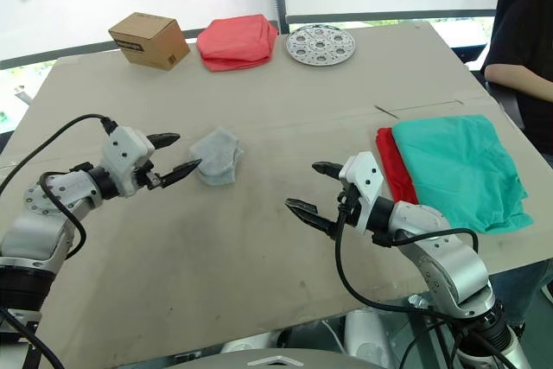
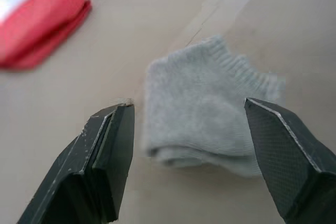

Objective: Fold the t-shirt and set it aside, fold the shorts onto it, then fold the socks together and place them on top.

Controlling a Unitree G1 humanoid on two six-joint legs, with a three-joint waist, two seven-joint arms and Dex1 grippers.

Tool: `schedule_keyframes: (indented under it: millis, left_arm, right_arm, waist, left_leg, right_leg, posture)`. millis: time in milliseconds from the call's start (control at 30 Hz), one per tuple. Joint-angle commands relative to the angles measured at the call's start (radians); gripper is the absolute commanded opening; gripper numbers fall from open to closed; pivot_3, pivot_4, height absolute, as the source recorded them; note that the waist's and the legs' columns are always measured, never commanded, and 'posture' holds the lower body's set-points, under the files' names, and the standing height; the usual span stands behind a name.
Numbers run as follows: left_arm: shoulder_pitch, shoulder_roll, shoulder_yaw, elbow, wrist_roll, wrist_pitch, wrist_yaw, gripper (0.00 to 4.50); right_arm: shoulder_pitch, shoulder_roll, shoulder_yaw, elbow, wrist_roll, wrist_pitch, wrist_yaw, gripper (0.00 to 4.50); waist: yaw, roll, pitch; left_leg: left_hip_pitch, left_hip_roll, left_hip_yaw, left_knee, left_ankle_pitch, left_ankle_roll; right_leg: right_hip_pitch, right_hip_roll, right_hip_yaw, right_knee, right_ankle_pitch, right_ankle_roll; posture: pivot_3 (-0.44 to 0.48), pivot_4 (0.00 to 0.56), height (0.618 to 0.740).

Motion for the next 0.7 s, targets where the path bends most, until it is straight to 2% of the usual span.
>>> schedule_keyframes:
  millis: [33, 167, 300, 600, 700]
  left_arm:
    - [-0.056, 0.034, 0.01, 0.213, 0.122, -0.314, -0.074, 4.46]
    - [-0.145, 0.014, -0.028, 0.388, 0.331, -0.612, 0.047, 4.46]
    - [-0.22, -0.015, -0.06, 0.5, 0.508, -0.742, 0.214, 4.46]
    - [-0.308, -0.095, -0.128, 0.591, 0.639, -0.746, 0.38, 4.46]
    - [-0.335, -0.108, -0.163, 0.602, 0.726, -0.683, 0.454, 3.73]
  right_arm:
    - [-0.005, -0.007, -0.016, -0.027, -0.004, -0.023, 0.004, 4.5]
    - [0.0, -0.007, -0.017, -0.029, -0.009, -0.026, 0.001, 4.5]
    - [-0.001, -0.001, -0.014, -0.031, -0.014, -0.026, -0.007, 4.5]
    - [-0.001, -0.005, -0.013, -0.038, -0.025, -0.024, -0.017, 4.5]
    - [-0.004, -0.003, -0.01, -0.038, -0.028, -0.024, -0.021, 4.5]
  waist:
    - [0.0, 0.0, 0.0]
    - [0.003, -0.001, 0.0]
    - [0.01, -0.001, -0.001]
    - [0.008, -0.002, -0.001]
    - [0.006, -0.002, -0.001]
  left_leg:
    - [0.0, 0.0, 0.0, 0.0, 0.0, 0.0]
    - [-0.004, -0.001, -0.002, 0.001, 0.0, 0.0]
    - [-0.006, -0.002, -0.003, 0.004, 0.0, 0.001]
    - [-0.006, -0.003, -0.004, 0.007, 0.0, 0.001]
    - [-0.006, -0.004, -0.005, 0.008, 0.0, 0.001]
  right_leg:
    - [0.0, 0.0, -0.001, 0.0, 0.0, 0.0]
    - [-0.003, 0.001, -0.003, 0.0, 0.003, 0.004]
    - [-0.003, 0.002, -0.004, 0.001, 0.003, 0.005]
    - [-0.003, 0.003, -0.006, 0.004, 0.003, 0.006]
    - [-0.003, 0.004, -0.006, 0.004, 0.003, 0.006]
  posture:
    - [0.0, 0.15, 0.74]
    - [0.0, 0.15, 0.74]
    - [0.0, 0.15, 0.74]
    - [0.0, 0.15, 0.74]
    - [0.0, 0.15, 0.74]
